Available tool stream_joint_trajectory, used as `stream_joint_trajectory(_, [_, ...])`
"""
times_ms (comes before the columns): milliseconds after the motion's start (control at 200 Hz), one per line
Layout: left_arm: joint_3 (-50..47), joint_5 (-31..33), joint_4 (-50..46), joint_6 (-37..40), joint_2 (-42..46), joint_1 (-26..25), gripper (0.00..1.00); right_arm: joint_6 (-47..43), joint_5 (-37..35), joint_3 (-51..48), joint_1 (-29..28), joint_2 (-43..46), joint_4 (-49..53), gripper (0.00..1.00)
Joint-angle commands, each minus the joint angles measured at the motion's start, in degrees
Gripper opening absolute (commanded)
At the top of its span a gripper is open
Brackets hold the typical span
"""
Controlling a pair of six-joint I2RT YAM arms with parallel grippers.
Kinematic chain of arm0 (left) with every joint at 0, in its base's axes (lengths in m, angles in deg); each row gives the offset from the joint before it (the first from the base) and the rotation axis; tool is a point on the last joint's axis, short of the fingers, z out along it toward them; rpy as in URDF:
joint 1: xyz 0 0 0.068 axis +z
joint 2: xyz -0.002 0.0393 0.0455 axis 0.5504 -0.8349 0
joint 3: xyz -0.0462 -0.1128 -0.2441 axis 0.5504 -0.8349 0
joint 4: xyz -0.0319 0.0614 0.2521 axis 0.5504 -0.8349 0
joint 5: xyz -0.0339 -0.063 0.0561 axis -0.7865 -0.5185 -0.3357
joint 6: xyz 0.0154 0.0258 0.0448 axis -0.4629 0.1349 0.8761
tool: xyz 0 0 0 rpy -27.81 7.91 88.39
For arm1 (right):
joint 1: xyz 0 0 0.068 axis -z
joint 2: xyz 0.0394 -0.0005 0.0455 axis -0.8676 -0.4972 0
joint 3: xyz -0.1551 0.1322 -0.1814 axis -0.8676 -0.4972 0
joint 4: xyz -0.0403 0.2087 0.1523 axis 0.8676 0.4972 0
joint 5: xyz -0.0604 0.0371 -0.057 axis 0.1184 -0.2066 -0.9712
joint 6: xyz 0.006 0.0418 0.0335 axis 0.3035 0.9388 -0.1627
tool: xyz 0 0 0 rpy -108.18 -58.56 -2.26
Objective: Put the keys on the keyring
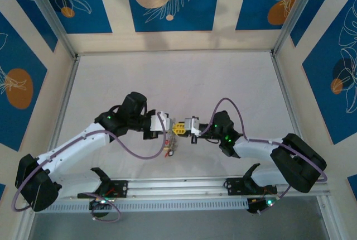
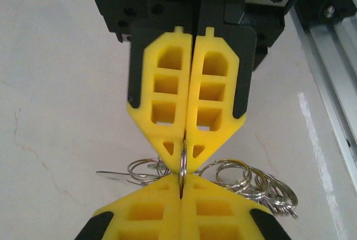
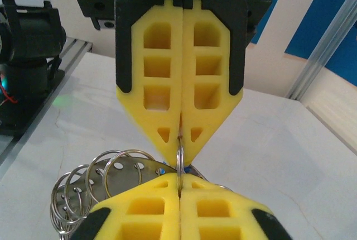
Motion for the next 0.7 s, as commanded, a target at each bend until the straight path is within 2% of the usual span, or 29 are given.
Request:
stream_joint_trajectory(0, [4.06, 6.11, -6.34, 4.8, -1.23, -2.51, 0.0, -3.01, -2.77, 1.92, -0.83, 1.95, 2.6, 0.16])
stream_joint_trajectory(120, [6.63, 11.84, -10.57, 6.94, -2.81, -5.26, 0.0, -3.02, -4.12, 2.32, -1.01, 2.91, 5.16, 0.18])
stream_joint_trajectory(215, [8.63, 13.99, -12.96, 7.25, -4.1, -6.51, 0.0, -3.2, -4.71, 2.77, -1.25, 2.65, 5.99, 0.18])
stream_joint_trajectory(320, [10.64, 13.93, -14.65, 7.3, -5.53, -7.33, 0.0, -3.02, -4.77, 3.35, -1.61, 1.88, 6.41, 0.11])
stream_joint_trajectory(380, [11.37, 13.74, -15.08, 6.81, -5.88, -7.44, 0.0, -2.71, -4.67, 3.67, -1.78, 1.25, 6.15, 0.0])
stream_joint_trajectory(410, [11.4, 13.57, -14.9, 6.41, -5.82, -7.44, 0.0, -2.34, -4.63, 3.79, -1.79, 1.06, 5.92, 0.0])
stream_joint_trajectory(550, [8.32, 13.38, -11.75, 5.12, -3.4, -6.97, 0.17, -0.51, -4.39, 1.76, -1.5, 1.27, 0.43, 0.0])
stream_joint_trajectory(625, [5.48, 12.18, -9.22, 3.97, -1.28, -5.69, 0.23, 0.62, -2.53, 0.86, -0.93, 2.3, -1.13, 0.0])
stream_joint_trajectory(695, [3.84, 10.14, -7.76, 3.14, -0.19, -4.36, 0.24, 1.23, -0.96, 0.24, -0.59, 3.16, -2.18, 0.0])
